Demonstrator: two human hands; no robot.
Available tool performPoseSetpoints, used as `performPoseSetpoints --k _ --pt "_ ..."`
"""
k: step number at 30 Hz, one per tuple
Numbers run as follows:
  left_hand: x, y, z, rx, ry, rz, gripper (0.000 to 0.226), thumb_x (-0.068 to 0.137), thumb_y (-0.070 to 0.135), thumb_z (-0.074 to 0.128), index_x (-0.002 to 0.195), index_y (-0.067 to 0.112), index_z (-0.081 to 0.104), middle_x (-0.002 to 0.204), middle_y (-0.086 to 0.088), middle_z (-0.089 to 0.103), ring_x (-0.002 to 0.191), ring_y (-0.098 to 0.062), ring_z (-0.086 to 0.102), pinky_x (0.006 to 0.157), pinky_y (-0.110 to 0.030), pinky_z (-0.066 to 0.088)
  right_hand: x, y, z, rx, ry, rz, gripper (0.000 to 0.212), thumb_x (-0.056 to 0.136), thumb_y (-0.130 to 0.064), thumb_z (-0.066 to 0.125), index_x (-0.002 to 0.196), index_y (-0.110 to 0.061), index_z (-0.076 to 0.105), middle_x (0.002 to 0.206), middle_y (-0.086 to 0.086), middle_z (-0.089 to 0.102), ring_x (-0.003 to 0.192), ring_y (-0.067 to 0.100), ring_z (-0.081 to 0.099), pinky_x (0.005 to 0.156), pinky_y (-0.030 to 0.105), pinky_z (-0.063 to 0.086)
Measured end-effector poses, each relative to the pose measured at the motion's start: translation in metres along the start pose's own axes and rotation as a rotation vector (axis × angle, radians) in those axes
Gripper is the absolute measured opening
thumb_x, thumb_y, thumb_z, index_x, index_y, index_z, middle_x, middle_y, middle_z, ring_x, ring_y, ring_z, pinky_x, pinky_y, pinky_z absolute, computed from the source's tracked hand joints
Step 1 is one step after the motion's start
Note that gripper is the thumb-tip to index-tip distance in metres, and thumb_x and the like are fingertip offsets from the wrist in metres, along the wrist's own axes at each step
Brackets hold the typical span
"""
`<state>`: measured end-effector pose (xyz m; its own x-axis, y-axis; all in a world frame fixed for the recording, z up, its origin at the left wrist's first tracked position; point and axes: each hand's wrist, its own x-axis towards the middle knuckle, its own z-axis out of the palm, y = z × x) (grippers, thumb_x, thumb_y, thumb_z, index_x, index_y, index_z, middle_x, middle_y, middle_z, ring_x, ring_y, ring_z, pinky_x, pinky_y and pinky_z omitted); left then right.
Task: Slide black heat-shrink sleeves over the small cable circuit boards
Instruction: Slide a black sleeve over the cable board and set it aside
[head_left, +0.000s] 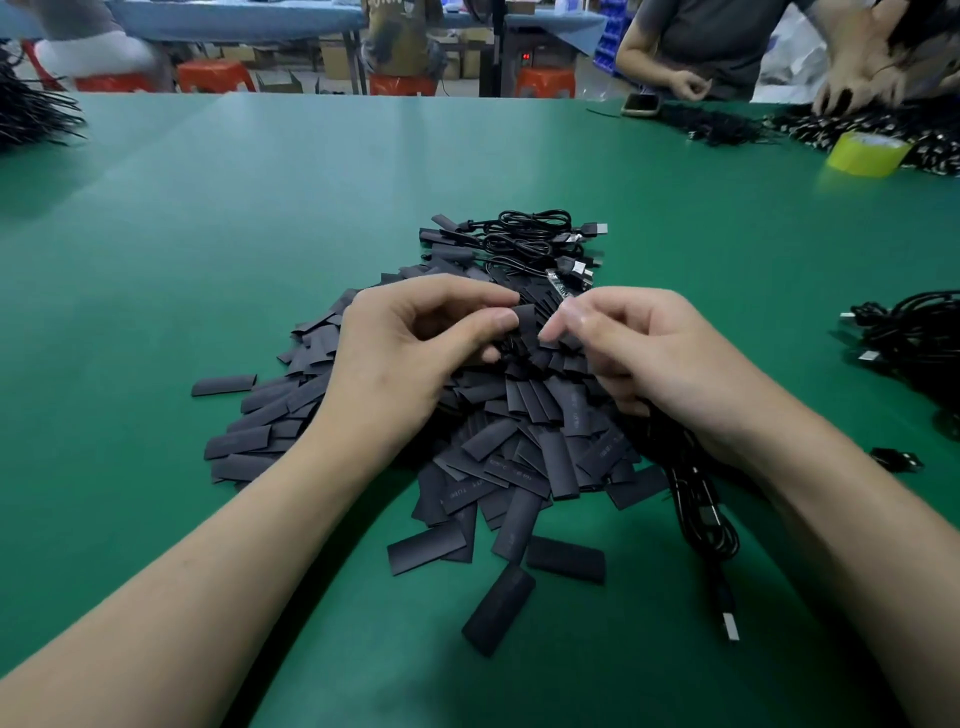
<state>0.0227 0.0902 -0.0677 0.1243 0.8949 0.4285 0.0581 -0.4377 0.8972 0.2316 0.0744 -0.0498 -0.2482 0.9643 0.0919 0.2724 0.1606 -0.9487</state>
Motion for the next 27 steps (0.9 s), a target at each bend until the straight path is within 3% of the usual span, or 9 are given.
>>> performPoseSetpoints --k 4,8,10,12,15,22,27 --pt "-0.004 0.0 0.004 0.047 -0.066 0.004 0.016 0.084 0.009 0.081 0.096 0.018 0.08 0.082 0.003 0.079 0.066 -0.009 0.071 0.069 -0.02 0.056 0.0 0.003 0.004 0.024 -0.008 -0.02 0.02 0.091 -0.038 0.063 0.076 -0.026 0.068 0.053 -0.012 0.035 0.044 0.006 0.025 0.04 0.018 0.023" --pt "-0.006 -0.001 0.004 0.317 -0.079 0.131 0.027 0.075 0.025 0.089 0.101 0.025 0.081 0.084 0.012 0.075 0.07 -0.001 0.064 0.069 -0.016 0.051 0.001 0.005 0.004 0.032 0.009 -0.01 0.018 0.09 -0.035 0.063 0.078 -0.022 0.063 0.052 -0.011 0.033 0.043 0.006 0.023 0.039 0.018 0.022" --pt "-0.006 0.0 0.003 0.37 -0.066 0.148 0.026 0.076 0.027 0.089 0.101 0.027 0.08 0.087 0.012 0.075 0.074 -0.007 0.067 0.07 -0.024 0.055 0.001 0.003 0.006 -0.029 0.013 -0.022 0.022 0.091 -0.039 0.061 0.077 -0.022 0.062 0.052 -0.012 0.034 0.044 0.007 0.024 0.041 0.019 0.022" --pt "-0.006 -0.001 0.002 0.363 -0.043 0.125 0.024 0.076 0.027 0.088 0.099 0.028 0.08 0.088 0.011 0.076 0.076 -0.011 0.069 0.074 -0.031 0.057 0.002 0.001 0.007 -0.047 0.02 -0.014 0.033 0.099 -0.046 0.053 0.079 -0.022 0.064 0.053 -0.01 0.033 0.045 0.008 0.025 0.043 0.022 0.022" --pt "-0.004 -0.003 0.0 0.327 -0.009 0.095 0.021 0.077 0.025 0.088 0.098 0.025 0.081 0.086 0.012 0.077 0.078 -0.007 0.071 0.077 -0.028 0.059 0.003 -0.003 0.005 0.059 0.035 0.051 0.049 0.109 -0.044 0.035 0.082 -0.015 0.063 0.054 -0.007 0.032 0.042 0.009 0.025 0.041 0.021 0.023" --pt "-0.001 -0.007 -0.005 0.172 0.036 0.037 0.02 0.081 0.018 0.085 0.093 0.032 0.079 0.086 0.014 0.079 0.083 -0.008 0.076 0.082 -0.025 0.06 -0.002 -0.004 -0.005 -0.117 -0.057 -0.009 0.041 0.109 -0.032 0.045 0.069 -0.02 0.047 0.056 -0.008 0.03 0.047 0.013 0.027 0.046 0.027 0.021" --pt "-0.001 -0.008 -0.006 0.171 0.032 0.04 0.019 0.081 0.018 0.085 0.093 0.031 0.08 0.086 0.012 0.079 0.084 -0.011 0.076 0.083 -0.029 0.062 0.0 -0.003 -0.004 -0.195 -0.122 -0.042 0.039 0.1 -0.041 0.047 0.065 -0.025 0.047 0.055 -0.004 0.032 0.047 0.013 0.027 0.045 0.027 0.022"
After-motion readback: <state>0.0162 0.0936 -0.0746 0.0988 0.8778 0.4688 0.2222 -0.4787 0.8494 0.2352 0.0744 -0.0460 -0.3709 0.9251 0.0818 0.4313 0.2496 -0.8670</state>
